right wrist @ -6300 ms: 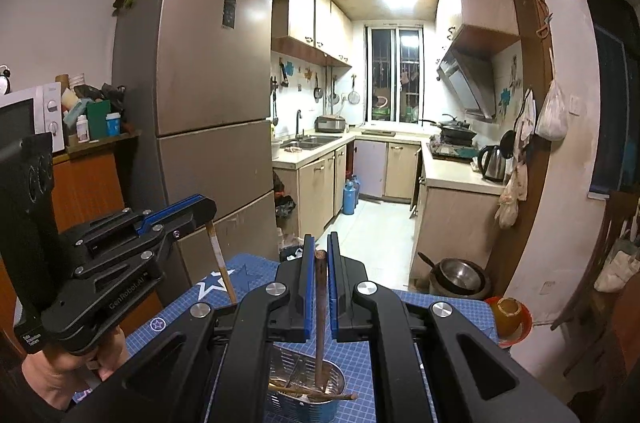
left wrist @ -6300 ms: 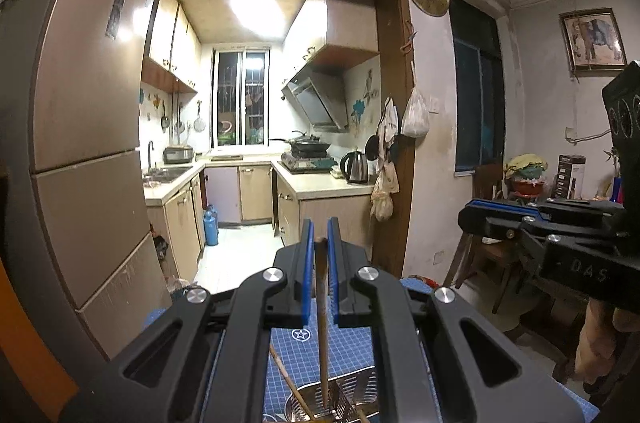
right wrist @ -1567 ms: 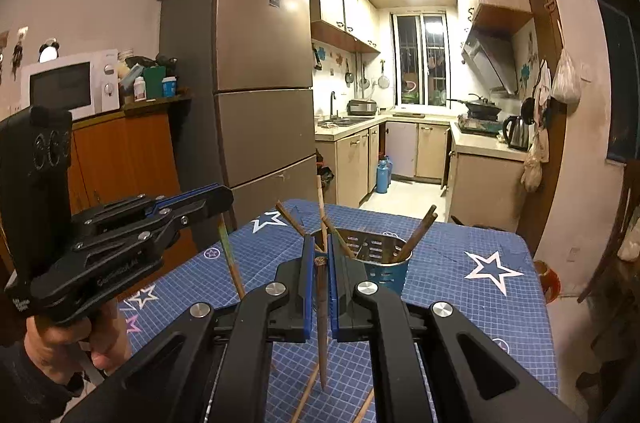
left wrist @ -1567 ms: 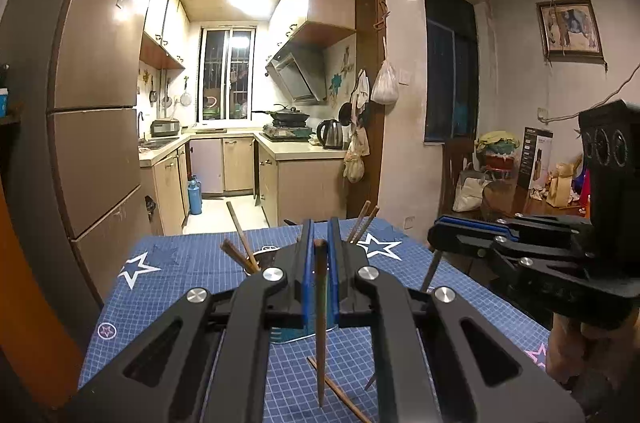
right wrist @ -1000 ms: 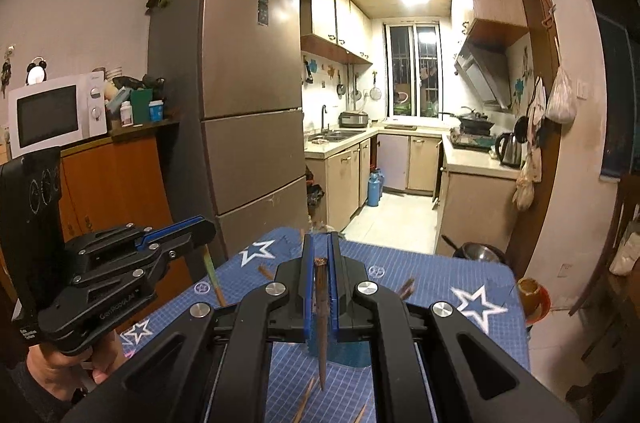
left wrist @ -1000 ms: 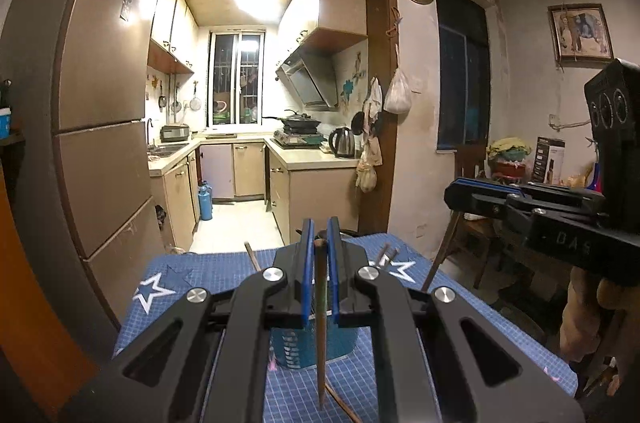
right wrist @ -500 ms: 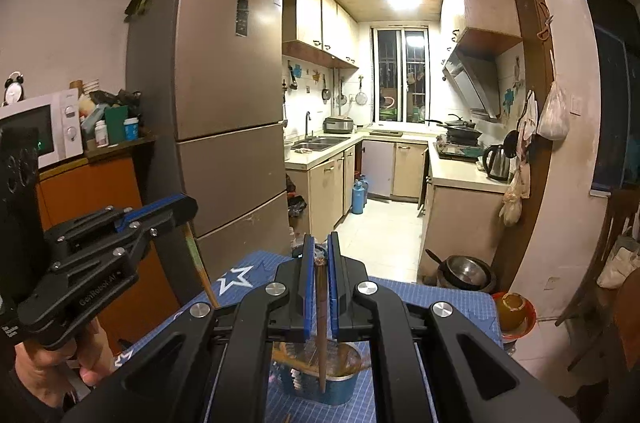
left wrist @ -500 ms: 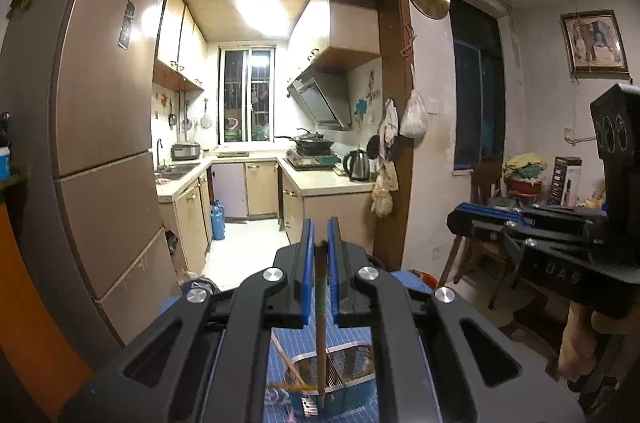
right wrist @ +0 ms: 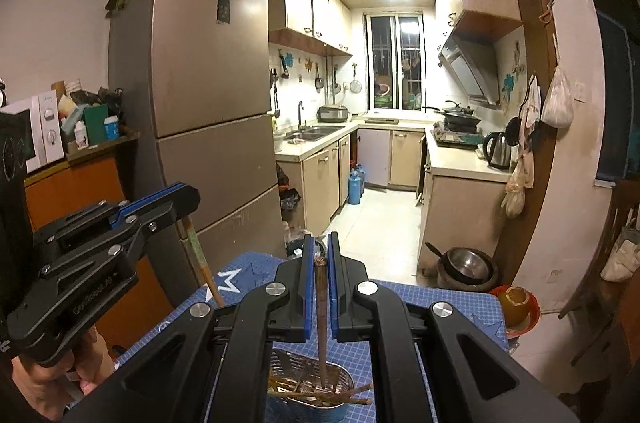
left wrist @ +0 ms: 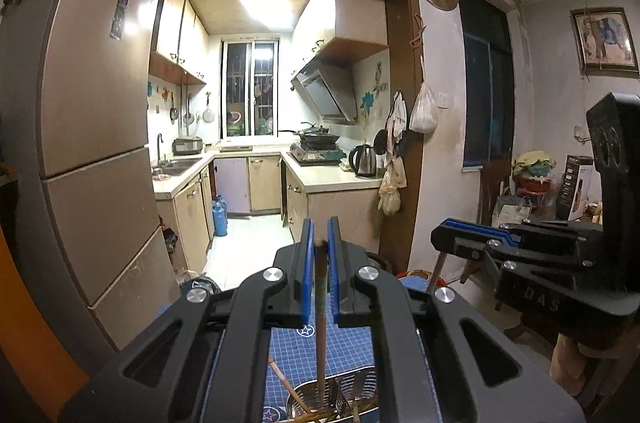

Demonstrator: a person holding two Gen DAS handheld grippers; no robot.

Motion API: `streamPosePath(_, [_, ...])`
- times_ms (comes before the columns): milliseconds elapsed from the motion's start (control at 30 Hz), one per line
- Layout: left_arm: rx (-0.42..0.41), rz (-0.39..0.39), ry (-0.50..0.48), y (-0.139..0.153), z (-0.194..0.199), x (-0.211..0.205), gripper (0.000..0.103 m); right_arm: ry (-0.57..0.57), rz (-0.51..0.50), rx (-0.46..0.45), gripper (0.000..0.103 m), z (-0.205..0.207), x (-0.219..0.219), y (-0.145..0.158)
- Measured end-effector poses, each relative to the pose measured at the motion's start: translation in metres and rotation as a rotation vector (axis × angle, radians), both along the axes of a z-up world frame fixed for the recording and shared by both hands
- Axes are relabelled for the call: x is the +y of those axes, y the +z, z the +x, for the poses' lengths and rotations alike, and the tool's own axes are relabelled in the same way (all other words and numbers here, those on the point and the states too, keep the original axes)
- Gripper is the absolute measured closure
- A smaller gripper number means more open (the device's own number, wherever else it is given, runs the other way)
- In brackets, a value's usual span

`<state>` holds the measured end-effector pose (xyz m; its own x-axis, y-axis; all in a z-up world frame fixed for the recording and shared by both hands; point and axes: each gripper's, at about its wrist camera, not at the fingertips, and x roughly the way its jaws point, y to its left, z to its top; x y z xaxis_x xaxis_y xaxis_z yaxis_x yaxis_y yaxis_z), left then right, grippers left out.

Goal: Organize utensils
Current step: 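Lower the left gripper's chopstick into the teal holder while the right gripper inserts its chopstick, then open the left gripper to release its chopstick while the right gripper releases its chopstick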

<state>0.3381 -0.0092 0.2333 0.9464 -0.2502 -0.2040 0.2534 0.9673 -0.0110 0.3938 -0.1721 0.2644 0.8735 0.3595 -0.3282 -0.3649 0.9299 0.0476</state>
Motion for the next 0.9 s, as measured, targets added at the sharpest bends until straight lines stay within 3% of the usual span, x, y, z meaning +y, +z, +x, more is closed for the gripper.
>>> streamPosePath(733, [0.085, -0.028, 0.012, -0.046, 0.028, 0.008, 0.096, 0.013, -0.01, 0.064, 0.095, 0.019, 0.013, -0.038])
streamPosePath(800, [0.093, -0.029, 0.008, -0.05, 0.03, 0.009, 0.075, 0.015, -0.013, 0.07, 0.095, 0.021, 0.015, -0.042])
streamPosePath(833, [0.091, -0.03, 0.007, -0.051, 0.03, 0.009, 0.058, 0.014, -0.012, 0.07, 0.095, 0.021, 0.015, -0.043])
streamPosePath(900, [0.084, -0.03, 0.009, -0.052, 0.029, 0.009, 0.052, 0.017, -0.009, 0.07, 0.095, 0.022, 0.015, -0.043])
